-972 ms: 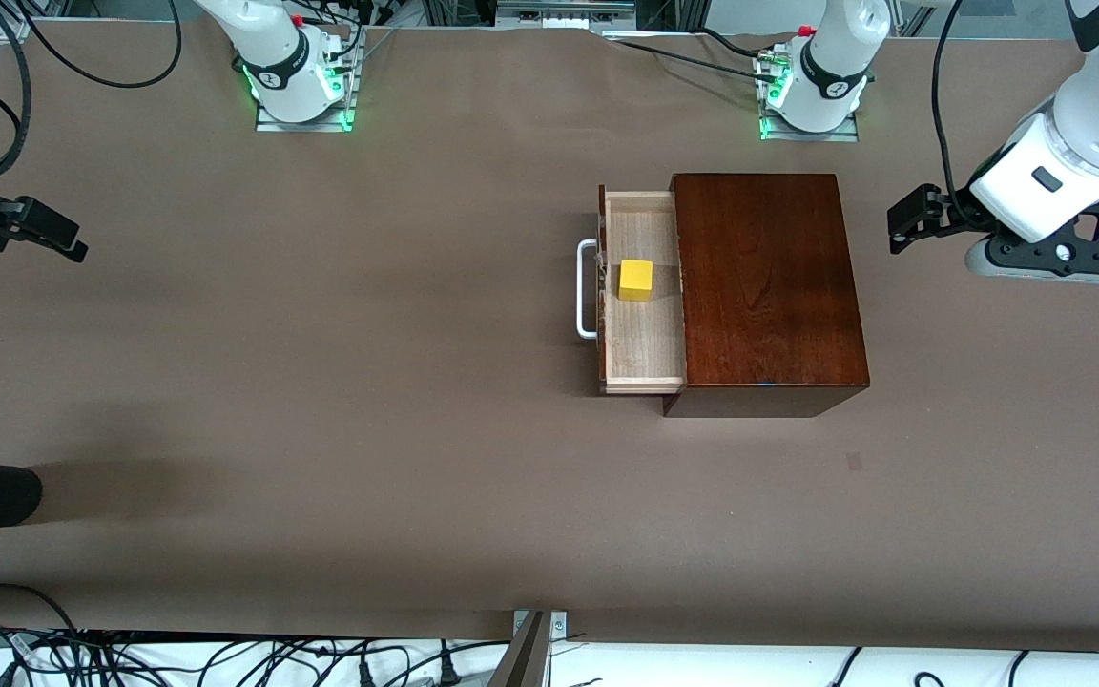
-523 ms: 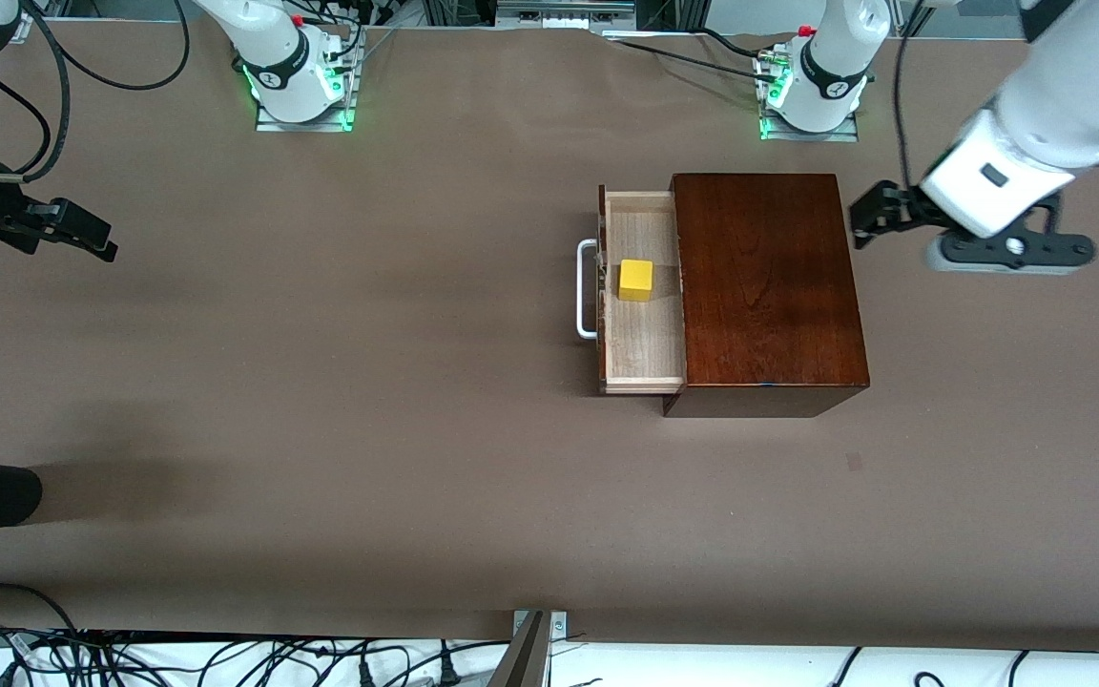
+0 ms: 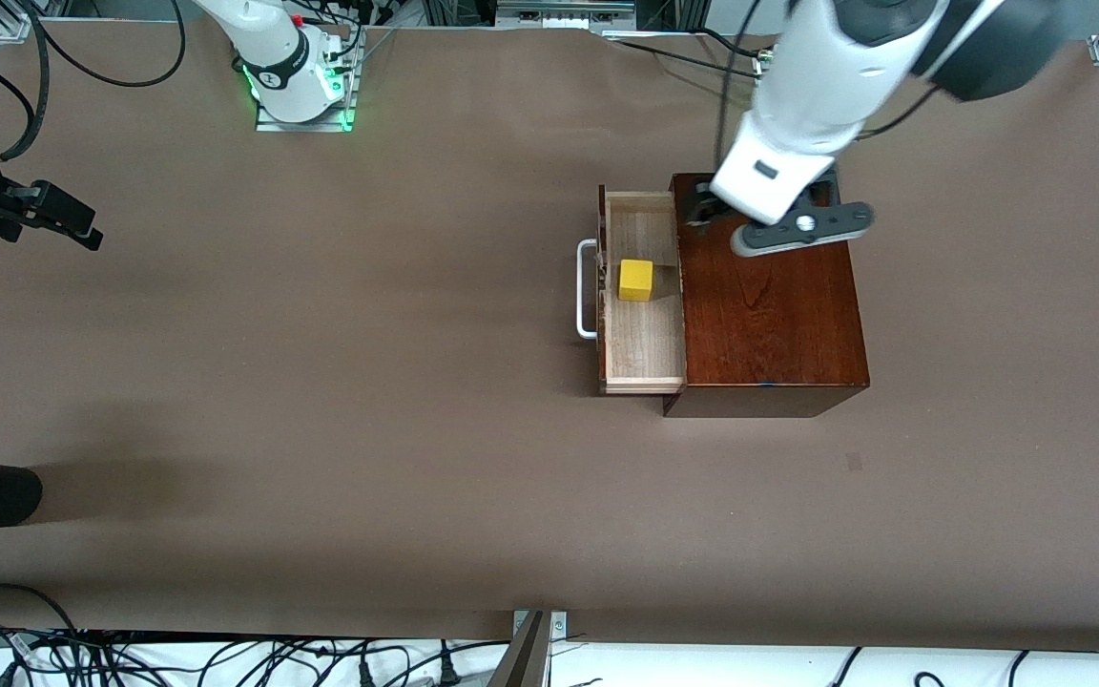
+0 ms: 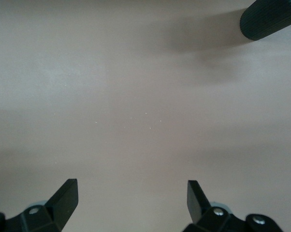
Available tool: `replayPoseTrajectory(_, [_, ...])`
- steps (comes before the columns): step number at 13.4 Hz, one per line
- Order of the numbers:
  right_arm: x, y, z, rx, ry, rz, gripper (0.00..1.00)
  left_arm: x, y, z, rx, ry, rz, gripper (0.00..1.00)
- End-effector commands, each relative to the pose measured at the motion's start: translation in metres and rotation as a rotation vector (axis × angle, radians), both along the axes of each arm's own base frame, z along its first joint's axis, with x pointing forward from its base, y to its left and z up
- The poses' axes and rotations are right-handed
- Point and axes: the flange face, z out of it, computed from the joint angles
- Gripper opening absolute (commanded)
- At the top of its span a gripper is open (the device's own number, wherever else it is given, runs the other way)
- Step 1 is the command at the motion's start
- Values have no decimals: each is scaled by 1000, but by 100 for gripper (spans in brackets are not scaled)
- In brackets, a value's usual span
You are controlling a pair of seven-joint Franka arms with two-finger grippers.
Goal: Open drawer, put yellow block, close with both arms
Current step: 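Move the left gripper to the drawer front beside the handle, then push the drawer into the box with the left gripper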
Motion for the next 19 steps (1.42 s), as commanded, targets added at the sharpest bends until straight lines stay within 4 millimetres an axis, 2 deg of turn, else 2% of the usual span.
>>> replayPoseTrajectory(1, [0,1,2,17,11,-6,100,7,-42,-35,-39,17,129,100])
replayPoseTrajectory(3, [0,1,1,17,14,-9,100,0,-79,-66,-37,30,216,100])
replayPoseTrajectory(5, [2,1,-1,17,17,-13,100,-17,-124,-95,-39,26,286,100])
replayPoseTrajectory(8, [2,2,-2,16,19,-6,100,-44,-177,-147,-12,57,392,100])
replayPoseTrajectory(11, [2,2,1,17,13,-9,100,-54,-211,-191,-40,59,470,100])
replayPoseTrajectory(13, [0,1,4,17,8,-2,100,-60,-220,-216,-30,66,479,100])
replayPoseTrajectory(14, [1,2,3,16,10,7,100,-61,-221,-225,-19,74,477,90])
replayPoseTrajectory(16, [1,3,2,11,11,11,100,-50,-211,-234,-7,67,457,53])
replayPoseTrajectory(18, [1,3,1,11,13,12,100,-45,-206,-237,1,61,443,0])
replayPoseTrajectory(19, [1,3,1,11,13,12,100,-42,-203,-240,8,59,448,0])
